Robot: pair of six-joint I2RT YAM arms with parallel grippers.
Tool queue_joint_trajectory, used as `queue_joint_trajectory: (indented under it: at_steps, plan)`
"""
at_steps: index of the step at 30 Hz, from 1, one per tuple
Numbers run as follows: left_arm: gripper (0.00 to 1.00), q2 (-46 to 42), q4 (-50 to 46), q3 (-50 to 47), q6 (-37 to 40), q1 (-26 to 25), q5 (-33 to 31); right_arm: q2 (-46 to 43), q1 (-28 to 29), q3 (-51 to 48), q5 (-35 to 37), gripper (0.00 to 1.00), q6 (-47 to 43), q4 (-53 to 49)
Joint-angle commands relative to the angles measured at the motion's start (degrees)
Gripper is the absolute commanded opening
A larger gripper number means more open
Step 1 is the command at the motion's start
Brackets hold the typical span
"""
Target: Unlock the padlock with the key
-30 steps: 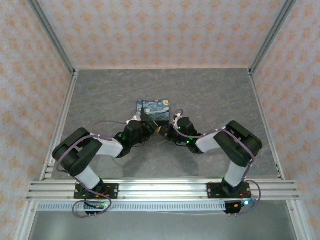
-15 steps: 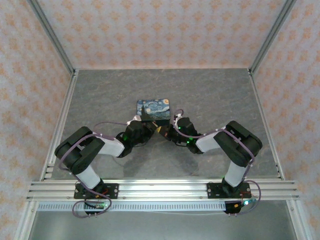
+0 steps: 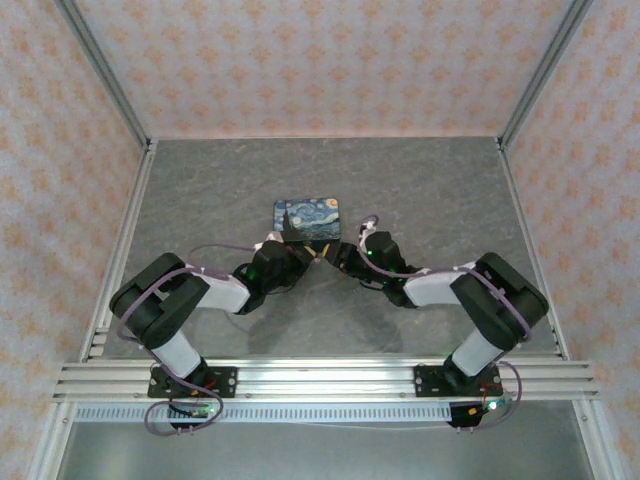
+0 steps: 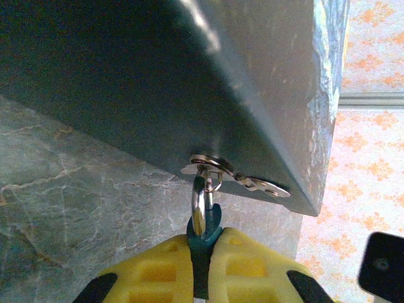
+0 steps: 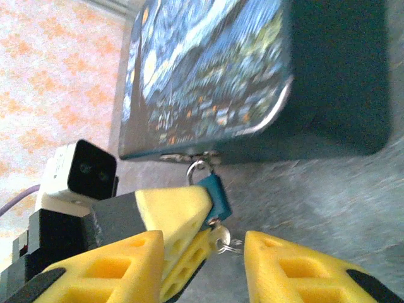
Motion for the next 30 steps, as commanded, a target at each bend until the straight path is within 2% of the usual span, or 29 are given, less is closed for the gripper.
queue_joint_trajectory:
  at_steps: [1,6,14,22,25,30]
  plan:
    - [0.08,-1.28,-3.69,1.69,-1.19,-0.48,-0.83,-5.49,-0.30,1.20,4.58,0.42,-11.23,-9.38]
    - [0.07,-2.24,-6.92,2.68,-1.99,-0.55,-0.30,-13.88,-0.32,3.83,11.52,0.48,-27.64,-19.91]
    - [0.03,-3.70,-9.38,3.06,-3.35,-0.55,0.13,-21.25,-0.31,5.67,19.76,0.58,-56.11,-25.40]
    - [0.00,-3.88,-9.28,3.50,-4.75,-0.82,0.64,-21.09,2.84,4.01,18.03,0.62,-84.00,-27.27]
    - [0.00,-3.98,-9.26,3.50,-5.06,-0.90,0.53,-21.09,4.23,2.04,18.12,0.62,-88.81,-26.26]
    - [0.00,-3.81,-9.17,3.88,-5.10,-1.17,0.60,-19.37,6.91,1.06,18.29,0.63,-89.94,-24.59]
